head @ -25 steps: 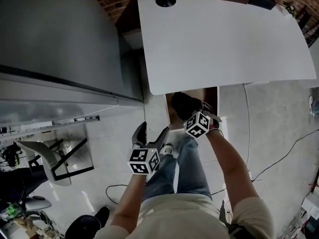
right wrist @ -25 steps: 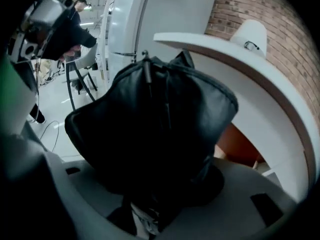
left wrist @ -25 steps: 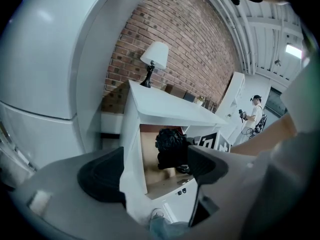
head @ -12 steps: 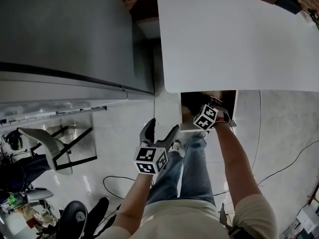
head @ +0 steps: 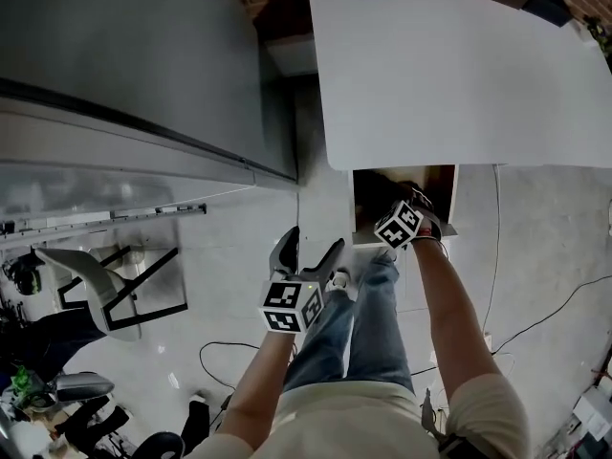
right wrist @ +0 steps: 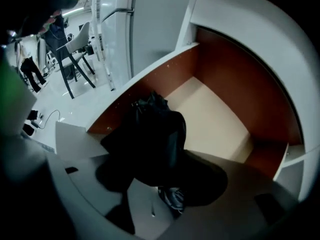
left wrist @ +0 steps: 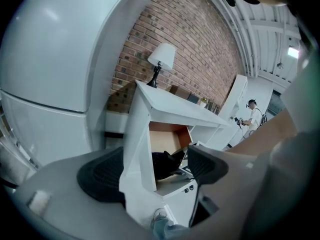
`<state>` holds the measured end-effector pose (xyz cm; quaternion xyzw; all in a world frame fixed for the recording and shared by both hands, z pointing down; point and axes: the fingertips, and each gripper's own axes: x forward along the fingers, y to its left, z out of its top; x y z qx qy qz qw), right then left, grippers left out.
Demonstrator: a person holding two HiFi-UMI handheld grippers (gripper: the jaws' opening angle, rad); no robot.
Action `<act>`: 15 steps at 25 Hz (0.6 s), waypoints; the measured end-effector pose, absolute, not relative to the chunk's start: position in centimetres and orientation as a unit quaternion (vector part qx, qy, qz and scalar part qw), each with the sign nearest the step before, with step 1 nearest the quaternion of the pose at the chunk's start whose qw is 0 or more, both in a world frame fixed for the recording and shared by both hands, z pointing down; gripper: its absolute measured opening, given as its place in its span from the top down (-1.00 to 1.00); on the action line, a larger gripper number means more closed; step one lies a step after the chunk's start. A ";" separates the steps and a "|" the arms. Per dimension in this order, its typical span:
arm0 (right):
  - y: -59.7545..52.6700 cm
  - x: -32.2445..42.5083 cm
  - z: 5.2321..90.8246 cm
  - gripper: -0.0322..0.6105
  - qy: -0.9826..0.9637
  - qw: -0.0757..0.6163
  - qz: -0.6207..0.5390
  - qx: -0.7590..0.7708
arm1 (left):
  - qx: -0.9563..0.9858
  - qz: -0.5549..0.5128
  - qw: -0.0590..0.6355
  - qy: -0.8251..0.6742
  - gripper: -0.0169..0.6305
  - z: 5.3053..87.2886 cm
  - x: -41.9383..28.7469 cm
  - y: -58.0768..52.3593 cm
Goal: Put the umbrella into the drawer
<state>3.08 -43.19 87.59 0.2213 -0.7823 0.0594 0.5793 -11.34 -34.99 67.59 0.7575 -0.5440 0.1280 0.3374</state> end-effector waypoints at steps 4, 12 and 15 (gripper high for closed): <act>-43.1 3.4 84.3 0.05 -0.781 0.559 0.071 0.271 | 0.770 0.121 0.330 -0.532 -0.26 66.5 -11.9 -34.3; -40.0 4.2 74.9 0.36 -0.798 0.450 0.107 0.386 | 0.785 0.118 0.324 -0.515 -0.26 63.2 -12.6 -31.6; -38.0 4.4 71.1 0.52 -0.805 0.399 0.121 0.422 | 0.789 0.116 0.322 -0.510 -0.26 62.1 -12.3 -30.0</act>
